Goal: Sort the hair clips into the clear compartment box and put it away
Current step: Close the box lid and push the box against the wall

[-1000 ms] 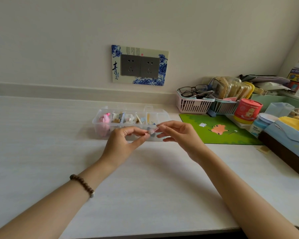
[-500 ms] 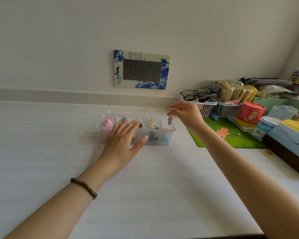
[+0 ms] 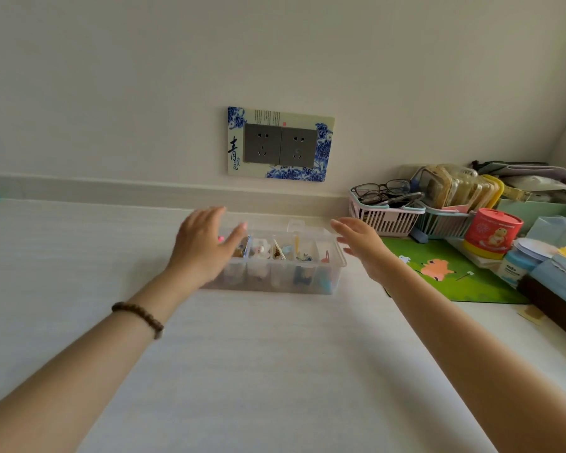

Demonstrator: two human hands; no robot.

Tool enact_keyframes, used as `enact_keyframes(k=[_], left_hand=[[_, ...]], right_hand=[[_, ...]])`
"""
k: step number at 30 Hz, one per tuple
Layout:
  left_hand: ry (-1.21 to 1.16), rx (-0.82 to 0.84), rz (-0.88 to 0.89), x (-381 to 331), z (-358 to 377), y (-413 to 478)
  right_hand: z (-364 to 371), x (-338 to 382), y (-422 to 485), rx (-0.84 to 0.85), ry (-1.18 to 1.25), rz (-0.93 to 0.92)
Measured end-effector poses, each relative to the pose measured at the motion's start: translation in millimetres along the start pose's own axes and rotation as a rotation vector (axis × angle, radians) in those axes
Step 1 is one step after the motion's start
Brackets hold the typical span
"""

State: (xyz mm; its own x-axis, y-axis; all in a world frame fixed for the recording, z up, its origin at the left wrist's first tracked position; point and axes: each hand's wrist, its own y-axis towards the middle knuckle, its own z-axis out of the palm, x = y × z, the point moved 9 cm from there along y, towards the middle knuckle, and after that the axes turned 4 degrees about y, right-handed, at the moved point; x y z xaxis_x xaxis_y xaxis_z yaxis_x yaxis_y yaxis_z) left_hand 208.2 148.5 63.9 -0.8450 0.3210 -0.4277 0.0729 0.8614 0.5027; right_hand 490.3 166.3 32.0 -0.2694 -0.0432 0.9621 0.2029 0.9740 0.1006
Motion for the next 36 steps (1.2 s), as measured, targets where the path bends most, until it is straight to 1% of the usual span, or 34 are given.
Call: enact_keyframes(k=[1,3,4,5,7,11,14,16,20,24,27,34,36], left_hand=[[-0.089,0.037,-0.121,17,2,9],[-0.351,0.188,-0.397,47,19,17],[-0.452,0.250,-0.493,57,28,20],[-0.530,0.302,-0.549,62,35,20],[-0.636,0.368,-0.597,66,43,20],[-0.688,0.406,-0.563,64,53,23],[-0.706,0.400,-0.494,55,48,33],[-0.715,0.340,-0.439,48,35,40],[-0.782,0.151,-0.400,44,11,54],[-0.776,0.033,-0.362,41,0,48],[-0.779,-0.025,-0.350,38,-9,31],[-0.726,-0.012,-0.295,39,-2,-9],[-0.715,0.018,-0.290,41,2,-14]], right_hand=[[6,-4,2,0.049,0.044,0.049],[18,-10,3,0.139,0.146,0.136],[22,-13,5,0.164,0.190,0.178],[25,-17,7,0.177,0.221,0.211],[28,-21,12,0.181,0.259,0.260],[31,-20,13,0.180,0.297,0.301],[29,-10,19,0.173,0.266,0.218],[25,5,21,0.148,0.260,0.126],[16,29,18,0.076,0.252,-0.009],[10,36,0,-0.002,0.243,-0.085],[10,37,-17,-0.030,0.242,-0.120],[19,19,-53,-0.119,0.138,-0.183],[21,13,-56,-0.098,0.126,-0.171]])
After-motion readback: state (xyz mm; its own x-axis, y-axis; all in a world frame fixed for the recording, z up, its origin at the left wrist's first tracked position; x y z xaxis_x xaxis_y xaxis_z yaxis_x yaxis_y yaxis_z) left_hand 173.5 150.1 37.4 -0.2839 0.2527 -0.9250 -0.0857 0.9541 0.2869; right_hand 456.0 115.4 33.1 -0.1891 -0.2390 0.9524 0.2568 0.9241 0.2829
